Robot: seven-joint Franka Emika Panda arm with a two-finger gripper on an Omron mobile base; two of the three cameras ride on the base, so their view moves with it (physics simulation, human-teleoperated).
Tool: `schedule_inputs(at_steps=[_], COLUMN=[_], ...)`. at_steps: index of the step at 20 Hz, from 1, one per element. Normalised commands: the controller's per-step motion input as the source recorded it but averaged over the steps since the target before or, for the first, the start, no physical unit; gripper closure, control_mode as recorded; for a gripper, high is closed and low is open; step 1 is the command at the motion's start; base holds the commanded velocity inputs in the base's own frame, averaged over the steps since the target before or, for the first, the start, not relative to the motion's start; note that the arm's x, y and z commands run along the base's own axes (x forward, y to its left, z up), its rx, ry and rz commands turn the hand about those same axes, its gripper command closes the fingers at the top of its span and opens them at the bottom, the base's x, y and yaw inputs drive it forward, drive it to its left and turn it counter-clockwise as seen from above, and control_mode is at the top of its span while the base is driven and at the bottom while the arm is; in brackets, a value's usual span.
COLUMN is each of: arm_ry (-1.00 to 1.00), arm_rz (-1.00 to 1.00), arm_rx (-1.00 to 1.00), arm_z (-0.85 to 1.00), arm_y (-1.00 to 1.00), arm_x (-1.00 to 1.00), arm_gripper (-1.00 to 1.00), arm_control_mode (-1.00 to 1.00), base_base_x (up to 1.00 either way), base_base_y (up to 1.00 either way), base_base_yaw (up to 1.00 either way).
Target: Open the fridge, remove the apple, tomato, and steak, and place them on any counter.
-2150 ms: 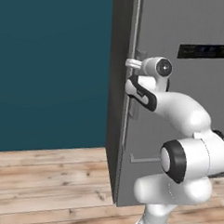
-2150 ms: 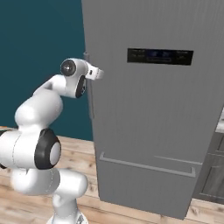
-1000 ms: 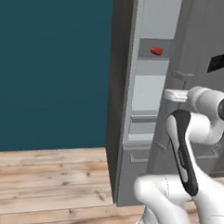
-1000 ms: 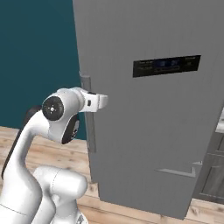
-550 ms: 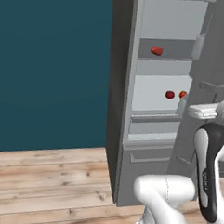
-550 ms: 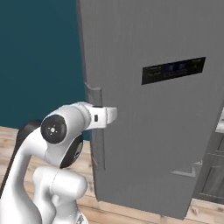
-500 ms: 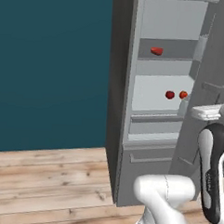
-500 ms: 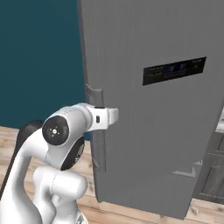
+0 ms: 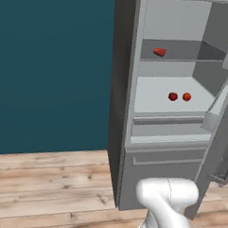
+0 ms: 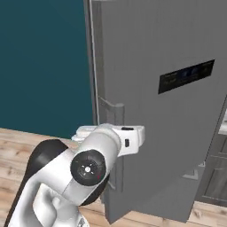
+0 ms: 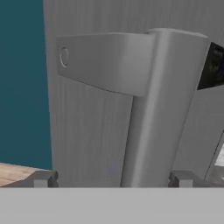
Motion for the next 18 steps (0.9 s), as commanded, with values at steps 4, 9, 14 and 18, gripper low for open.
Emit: schedule_inputs(at_steps=[4, 9, 14, 18], arm_ry=[-0.01, -0.07, -0.24, -0.08], arm_rz=[0.17, 0.12, 0.01, -0.27], arm_rx=[0.0, 0.0, 0.0, 0.02], arm_z=[0.01, -0.22, -0.47, -0.24], arm_y=[-0.69, -0.44, -0.28, -0.23], arm_x=[-0.87, -0.31, -0.1, -0.31], arm_gripper=[-1.0, -1.0, -1.0, -1.0], arm_control_mode=[-1.0, -1.0, -1.0, -1.0], base_base_x=[0.0, 0.0, 0.0, 0.0], base_base_y=[0.0, 0.0, 0.0, 0.0], base_base_yaw=[0.0, 0.0, 0.0, 0.0])
